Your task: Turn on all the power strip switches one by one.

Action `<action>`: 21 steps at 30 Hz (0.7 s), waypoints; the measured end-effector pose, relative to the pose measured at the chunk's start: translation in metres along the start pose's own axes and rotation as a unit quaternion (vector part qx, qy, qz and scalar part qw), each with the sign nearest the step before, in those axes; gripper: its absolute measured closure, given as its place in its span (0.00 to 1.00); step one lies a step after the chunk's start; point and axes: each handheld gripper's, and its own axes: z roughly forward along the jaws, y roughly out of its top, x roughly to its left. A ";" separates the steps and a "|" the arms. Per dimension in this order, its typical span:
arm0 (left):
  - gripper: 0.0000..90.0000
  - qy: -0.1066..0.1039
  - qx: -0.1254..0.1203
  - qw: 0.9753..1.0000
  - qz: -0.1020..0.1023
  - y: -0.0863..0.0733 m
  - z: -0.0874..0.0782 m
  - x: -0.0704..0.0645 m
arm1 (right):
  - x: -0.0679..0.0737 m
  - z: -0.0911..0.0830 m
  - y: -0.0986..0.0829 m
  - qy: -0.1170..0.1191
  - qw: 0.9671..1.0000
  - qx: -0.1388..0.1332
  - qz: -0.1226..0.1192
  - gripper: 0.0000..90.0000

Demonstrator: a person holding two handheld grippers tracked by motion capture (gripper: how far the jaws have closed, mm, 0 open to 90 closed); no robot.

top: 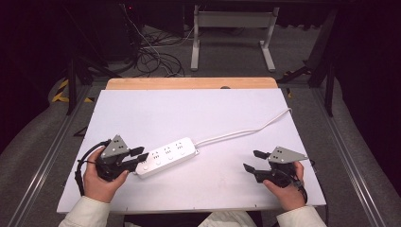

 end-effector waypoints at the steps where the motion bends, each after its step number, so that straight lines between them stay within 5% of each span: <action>1: 0.78 0.000 0.000 1.000 0.000 0.000 0.000 0.000 | 0.000 0.000 0.000 0.001 1.000 0.000 0.000 0.42; 7: 0.92 0.002 0.004 1.000 -0.011 0.001 0.002 0.003 | 0.000 0.001 0.000 0.002 1.000 0.002 -0.001 0.42; 11: 0.99 -0.012 0.012 0.999 -0.037 0.003 0.009 0.008 | 0.000 0.001 0.000 0.004 1.000 0.002 0.000 0.42; 15: 1.00 -0.018 0.043 0.998 -0.044 0.004 0.019 0.010 | 0.001 0.001 0.000 0.007 1.000 0.004 -0.001 0.43; 21: 1.00 -0.012 0.103 0.994 -0.023 0.005 0.029 0.006 | 0.000 0.001 0.000 0.008 1.000 0.003 0.001 0.43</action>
